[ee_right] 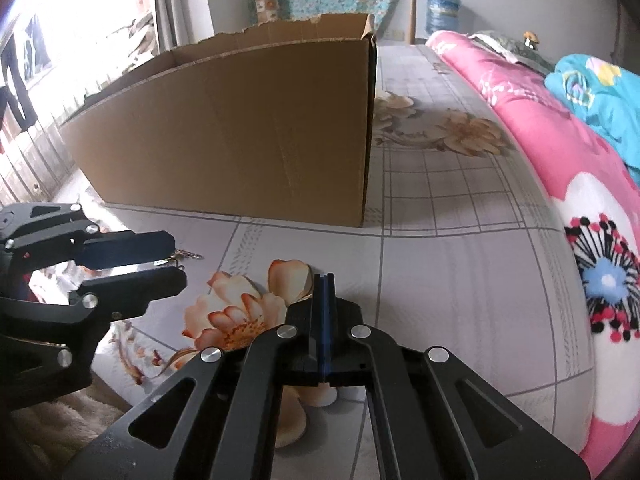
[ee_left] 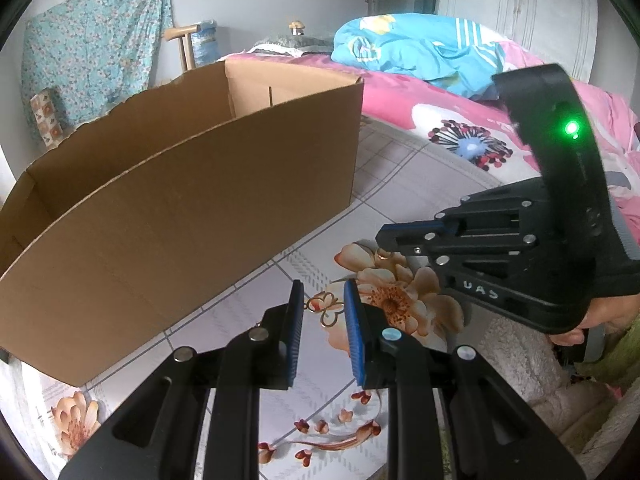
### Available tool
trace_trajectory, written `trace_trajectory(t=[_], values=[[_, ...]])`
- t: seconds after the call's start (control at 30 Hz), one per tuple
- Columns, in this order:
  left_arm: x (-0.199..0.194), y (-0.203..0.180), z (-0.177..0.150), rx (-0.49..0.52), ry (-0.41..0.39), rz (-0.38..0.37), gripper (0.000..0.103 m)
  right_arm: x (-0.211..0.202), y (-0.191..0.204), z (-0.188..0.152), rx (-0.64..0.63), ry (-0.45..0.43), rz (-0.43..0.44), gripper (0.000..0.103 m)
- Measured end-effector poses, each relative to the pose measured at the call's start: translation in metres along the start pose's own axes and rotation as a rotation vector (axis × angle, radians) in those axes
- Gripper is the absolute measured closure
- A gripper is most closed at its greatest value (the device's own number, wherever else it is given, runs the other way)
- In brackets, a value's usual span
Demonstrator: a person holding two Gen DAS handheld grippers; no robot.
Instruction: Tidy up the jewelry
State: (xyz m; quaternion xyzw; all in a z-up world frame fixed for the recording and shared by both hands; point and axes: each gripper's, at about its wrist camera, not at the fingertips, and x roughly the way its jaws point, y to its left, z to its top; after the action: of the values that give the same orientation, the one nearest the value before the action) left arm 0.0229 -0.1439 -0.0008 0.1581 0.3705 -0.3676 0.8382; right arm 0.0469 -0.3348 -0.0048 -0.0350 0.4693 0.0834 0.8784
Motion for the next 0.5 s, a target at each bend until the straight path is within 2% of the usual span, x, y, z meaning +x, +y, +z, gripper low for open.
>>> trace_trajectory(t=[0.23, 0.5], values=[[-0.003, -0.001, -0.002, -0.007, 0.005, 0.011, 0.084, -0.009, -0.004, -0.001, 0.014, -0.002, 0.000, 0.103], [-0.002, 0.003, -0.001, -0.014, 0.008, 0.016, 0.083, 0.005, -0.006, 0.002, -0.001, 0.036, -0.035, 0.103]])
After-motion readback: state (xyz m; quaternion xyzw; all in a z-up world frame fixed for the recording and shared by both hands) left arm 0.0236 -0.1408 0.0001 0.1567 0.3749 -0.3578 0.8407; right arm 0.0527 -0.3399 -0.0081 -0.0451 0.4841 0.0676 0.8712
